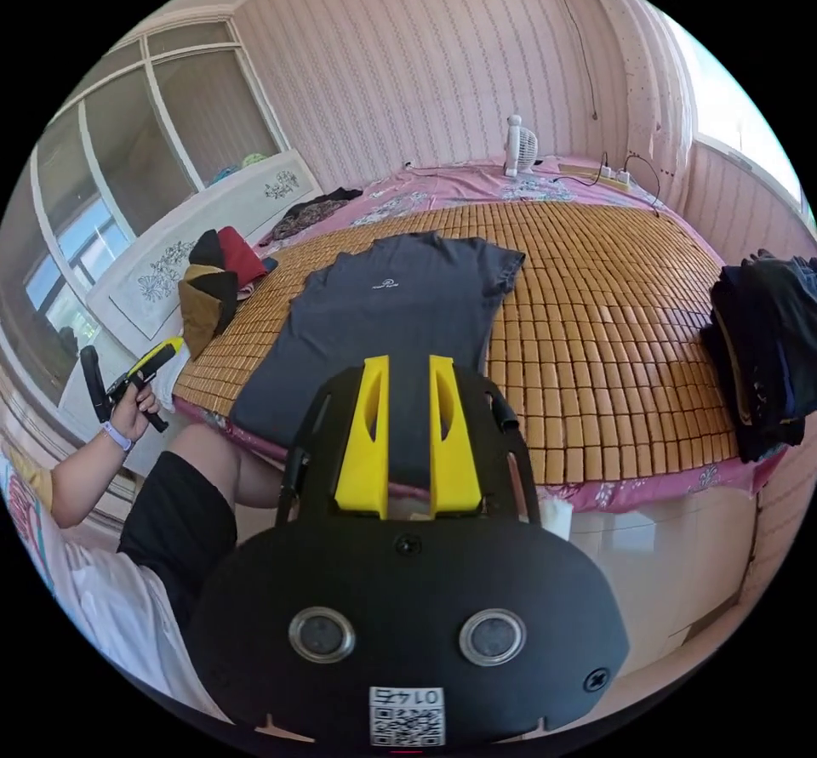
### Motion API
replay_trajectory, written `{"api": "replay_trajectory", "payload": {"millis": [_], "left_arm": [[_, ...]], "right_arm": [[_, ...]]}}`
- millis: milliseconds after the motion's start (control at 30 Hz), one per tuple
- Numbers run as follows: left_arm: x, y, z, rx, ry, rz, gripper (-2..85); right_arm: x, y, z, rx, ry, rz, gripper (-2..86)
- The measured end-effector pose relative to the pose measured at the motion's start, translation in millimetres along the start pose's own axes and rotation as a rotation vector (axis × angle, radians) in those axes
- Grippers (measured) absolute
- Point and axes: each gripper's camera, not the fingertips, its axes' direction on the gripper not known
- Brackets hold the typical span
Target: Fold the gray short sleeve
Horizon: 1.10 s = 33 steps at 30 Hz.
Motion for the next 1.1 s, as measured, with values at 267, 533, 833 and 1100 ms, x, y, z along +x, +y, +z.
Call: {"api": "replay_trajectory", "payload": {"millis": [267,533,833,1100], "left_arm": [[-69.5,-122.7,161.0,-0.174,0.109,-0.141,8.6],[-92.5,-203.6,301.5,-0.302,0.05,-0.203,9.4],[-80.7,-214.4,362.0,-0.447,-0.08,-0.153,1.7],[-92.5,-219.1,358.9,-0.432,-0.107,-0.224,2.5]], "right_arm": [[95.2,-141.2,114.1,-0.109,0.168,0.133,10.8],[151.0,-232.6,217.3,-0.165,0.224,0.175,11.4],[179.1,-240.8,255.8,-0.191,0.149,0.199,1.4],[171.5,-242.5,256.6,-0.195,0.229,0.195,0.5]]}}
